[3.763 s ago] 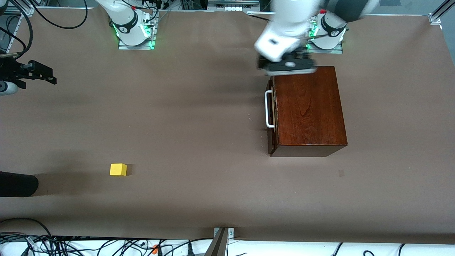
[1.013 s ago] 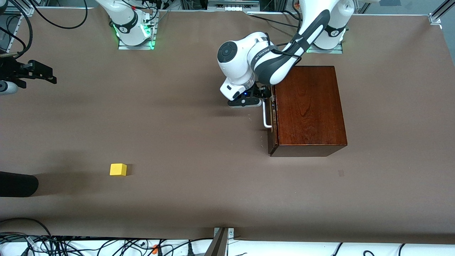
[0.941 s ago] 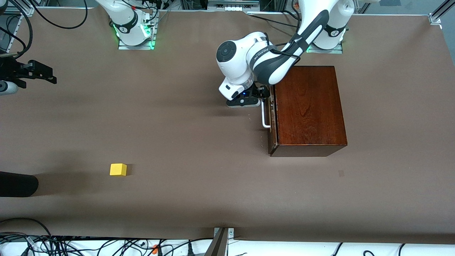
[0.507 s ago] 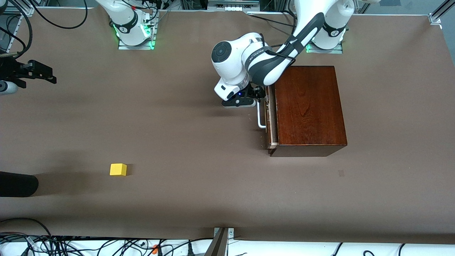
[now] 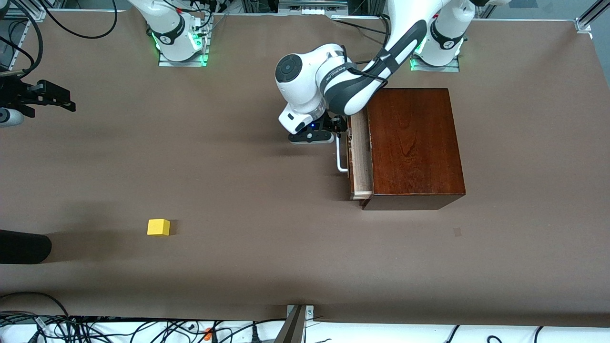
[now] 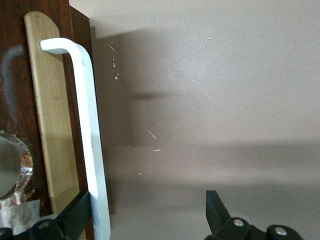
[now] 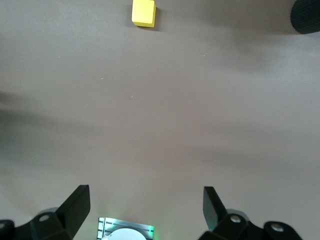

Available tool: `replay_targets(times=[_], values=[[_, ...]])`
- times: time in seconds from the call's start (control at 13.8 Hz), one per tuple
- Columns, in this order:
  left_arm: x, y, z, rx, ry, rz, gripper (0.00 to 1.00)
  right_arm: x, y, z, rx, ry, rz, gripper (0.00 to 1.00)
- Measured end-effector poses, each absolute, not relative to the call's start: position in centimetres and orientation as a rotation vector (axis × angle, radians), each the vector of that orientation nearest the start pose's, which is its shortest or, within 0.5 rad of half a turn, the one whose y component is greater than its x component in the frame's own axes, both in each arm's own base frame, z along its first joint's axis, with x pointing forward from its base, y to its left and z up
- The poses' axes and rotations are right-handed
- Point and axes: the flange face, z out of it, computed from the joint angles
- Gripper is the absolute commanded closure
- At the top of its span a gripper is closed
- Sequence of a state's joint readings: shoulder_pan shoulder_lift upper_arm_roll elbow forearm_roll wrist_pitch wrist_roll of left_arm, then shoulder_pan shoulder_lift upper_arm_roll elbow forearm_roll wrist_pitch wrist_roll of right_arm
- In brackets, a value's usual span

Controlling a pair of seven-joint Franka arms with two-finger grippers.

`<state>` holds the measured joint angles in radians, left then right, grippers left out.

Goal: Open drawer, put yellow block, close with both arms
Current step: 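Pull the drawer open by its handle with the left gripper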

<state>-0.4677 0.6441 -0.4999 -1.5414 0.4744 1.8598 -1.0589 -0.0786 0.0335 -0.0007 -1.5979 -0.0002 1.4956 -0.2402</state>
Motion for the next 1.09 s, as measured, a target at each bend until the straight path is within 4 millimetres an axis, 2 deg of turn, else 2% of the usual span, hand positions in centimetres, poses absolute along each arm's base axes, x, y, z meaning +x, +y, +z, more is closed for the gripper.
replay_targets(times=[0.22, 0.43, 1.09], values=[[45.0, -50.6, 29.1, -2.871, 0.067, 0.017, 0.0, 55.2, -4.4, 58.7, -3.103, -0.25, 0.209, 0.0], [44.6, -52.1, 29.1, -2.889, 0.069, 0.011, 0.0, 55.2, -4.4, 58.7, -3.103, -0.25, 0.21, 0.0], [44.6, -54.9, 29.2, -2.935, 0.062, -0.004, 0.0, 55.2, -4.4, 58.7, -3.103, -0.249, 0.21, 0.0]])
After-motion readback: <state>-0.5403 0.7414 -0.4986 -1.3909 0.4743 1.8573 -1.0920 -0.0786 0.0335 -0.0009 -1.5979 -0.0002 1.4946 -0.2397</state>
